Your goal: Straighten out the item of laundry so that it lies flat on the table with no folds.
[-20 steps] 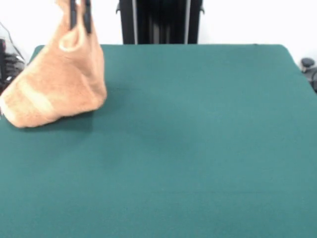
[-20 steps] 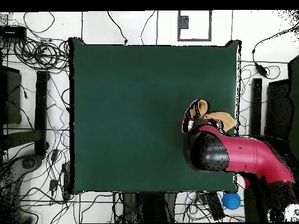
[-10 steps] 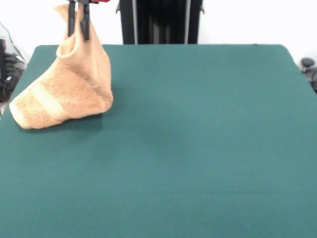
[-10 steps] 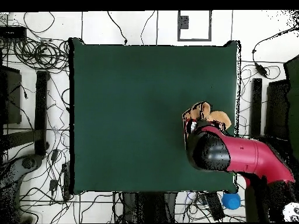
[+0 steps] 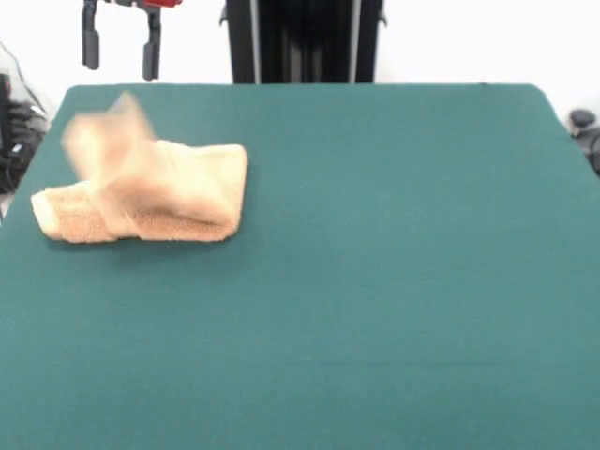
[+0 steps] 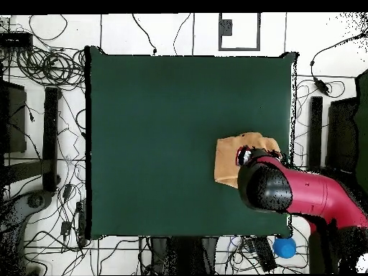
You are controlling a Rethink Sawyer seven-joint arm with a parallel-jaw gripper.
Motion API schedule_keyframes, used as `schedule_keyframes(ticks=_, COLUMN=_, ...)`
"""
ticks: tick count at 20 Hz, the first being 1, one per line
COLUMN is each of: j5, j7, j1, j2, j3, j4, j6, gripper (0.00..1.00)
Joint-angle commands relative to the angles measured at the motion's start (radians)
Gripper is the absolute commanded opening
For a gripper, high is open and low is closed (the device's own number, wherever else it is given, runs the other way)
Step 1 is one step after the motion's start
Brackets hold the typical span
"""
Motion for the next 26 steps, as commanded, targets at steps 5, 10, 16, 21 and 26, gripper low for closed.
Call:
schedule_keyframes(ticks=5, j5=0.039, j7=0.136, j1=0.049, j2=0.001, j3=-0.013, j4=-0.008, j6=-0.029, gripper=1.00)
schedule_keyframes(ticks=10, j5=0.050, j7=0.142, j1=0.046, j2=0.002, j3=-0.013, j4=-0.004, j6=-0.052, gripper=1.00)
schedule_keyframes(ticks=16, j5=0.057, j7=0.136, j1=0.031, j2=0.025, j3=-0.001, j4=0.004, j6=-0.090, gripper=1.00)
schedule_keyframes(ticks=21, j5=0.029, j7=0.162, j1=-0.023, j2=0.204, j3=0.038, j4=0.006, j6=-0.330, gripper=1.00)
schedule_keyframes(ticks=26, j5=0.011, j7=0.147, j1=-0.086, j2=0.341, j3=0.113, j4=-0.012, j6=-0.466, gripper=1.00)
